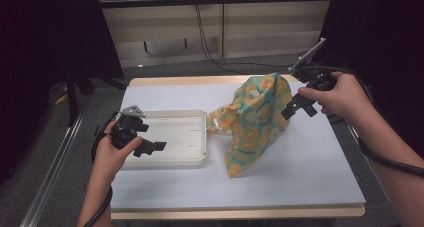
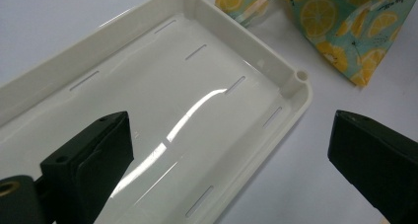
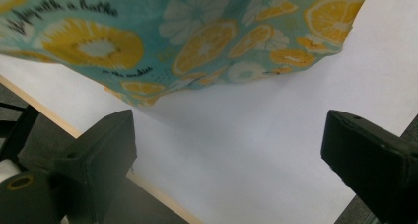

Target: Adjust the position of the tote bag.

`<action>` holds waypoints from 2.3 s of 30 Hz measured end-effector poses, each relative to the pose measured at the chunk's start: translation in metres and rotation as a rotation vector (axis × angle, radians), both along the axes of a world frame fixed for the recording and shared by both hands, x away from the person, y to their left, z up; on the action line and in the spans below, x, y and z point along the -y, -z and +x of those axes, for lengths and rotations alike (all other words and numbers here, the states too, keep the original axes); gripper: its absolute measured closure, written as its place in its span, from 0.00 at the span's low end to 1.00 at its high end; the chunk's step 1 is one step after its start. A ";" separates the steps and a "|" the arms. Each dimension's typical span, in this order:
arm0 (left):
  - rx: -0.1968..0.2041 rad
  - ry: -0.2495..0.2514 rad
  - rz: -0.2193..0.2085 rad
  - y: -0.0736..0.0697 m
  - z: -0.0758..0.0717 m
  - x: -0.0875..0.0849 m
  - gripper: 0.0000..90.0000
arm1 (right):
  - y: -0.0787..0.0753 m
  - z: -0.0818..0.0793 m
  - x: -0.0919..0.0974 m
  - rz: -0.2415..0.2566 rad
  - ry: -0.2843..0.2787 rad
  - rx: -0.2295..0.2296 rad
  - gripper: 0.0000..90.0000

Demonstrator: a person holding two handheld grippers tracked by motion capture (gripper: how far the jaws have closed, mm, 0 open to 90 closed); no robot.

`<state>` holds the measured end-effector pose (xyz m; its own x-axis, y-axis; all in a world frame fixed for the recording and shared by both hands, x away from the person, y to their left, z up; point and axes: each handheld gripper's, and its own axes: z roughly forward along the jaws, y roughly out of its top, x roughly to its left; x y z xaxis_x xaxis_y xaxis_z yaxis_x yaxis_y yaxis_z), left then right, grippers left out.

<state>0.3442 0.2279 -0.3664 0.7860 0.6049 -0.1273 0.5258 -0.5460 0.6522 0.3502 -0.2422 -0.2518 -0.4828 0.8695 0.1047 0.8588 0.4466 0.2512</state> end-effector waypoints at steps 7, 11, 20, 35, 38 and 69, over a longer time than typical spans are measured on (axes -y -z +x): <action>-0.007 -0.003 -0.002 0.001 0.000 0.000 0.04 | -0.012 0.008 -0.007 0.004 0.025 0.008 0.07; -0.009 -0.005 -0.012 0.001 0.000 0.000 0.04 | -0.017 0.013 -0.011 0.010 0.046 0.008 0.07; -0.019 0.004 -0.004 0.003 0.002 0.003 0.04 | -0.028 0.016 -0.023 -0.017 0.044 0.017 0.07; -0.022 0.005 0.001 0.006 0.003 0.004 0.04 | -0.037 0.033 -0.036 0.030 0.215 0.030 0.07; -0.023 -0.002 0.004 0.006 0.003 0.005 0.04 | -0.037 0.035 -0.042 0.027 0.224 0.030 0.07; -0.024 0.001 0.019 0.008 0.005 0.007 0.04 | -0.004 0.046 -0.064 -0.021 0.269 0.007 0.33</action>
